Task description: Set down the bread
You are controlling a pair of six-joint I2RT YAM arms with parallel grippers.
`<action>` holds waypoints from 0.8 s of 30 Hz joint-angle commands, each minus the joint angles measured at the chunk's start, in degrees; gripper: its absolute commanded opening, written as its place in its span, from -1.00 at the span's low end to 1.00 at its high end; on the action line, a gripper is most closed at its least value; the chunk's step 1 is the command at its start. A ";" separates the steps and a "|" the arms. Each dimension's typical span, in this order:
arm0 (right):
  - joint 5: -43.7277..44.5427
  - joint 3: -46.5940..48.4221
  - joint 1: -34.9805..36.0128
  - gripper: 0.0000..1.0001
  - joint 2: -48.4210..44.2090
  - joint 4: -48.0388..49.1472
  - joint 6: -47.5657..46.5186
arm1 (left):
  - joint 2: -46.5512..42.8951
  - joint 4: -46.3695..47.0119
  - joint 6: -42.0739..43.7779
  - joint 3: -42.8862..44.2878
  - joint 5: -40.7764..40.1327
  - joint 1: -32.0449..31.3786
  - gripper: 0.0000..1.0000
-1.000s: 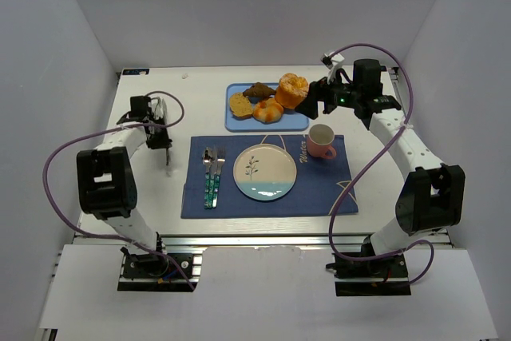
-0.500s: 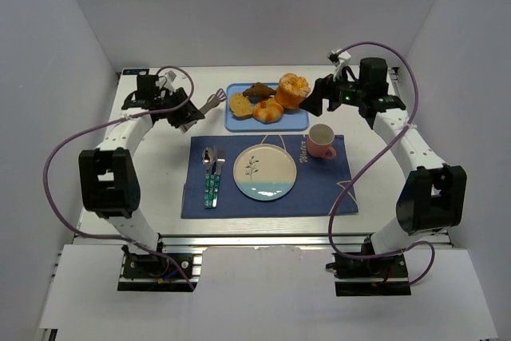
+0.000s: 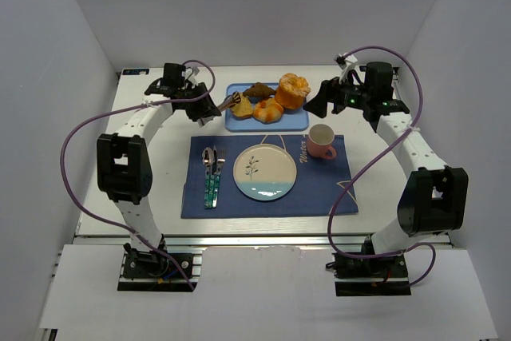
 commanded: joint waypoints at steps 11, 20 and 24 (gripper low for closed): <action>-1.92 0.09 -0.39 0.79 -2.14 2.89 0.66 | -6.84 -4.52 -0.08 1.89 -6.38 0.21 -0.08; -1.83 -0.09 -0.48 0.79 -2.22 2.72 0.66 | -5.35 -4.60 -0.88 1.18 -5.06 -0.14 -0.08; -1.66 -0.35 -0.39 0.79 -2.31 2.89 0.66 | -4.74 -5.31 -0.88 1.44 -5.50 -0.23 -0.08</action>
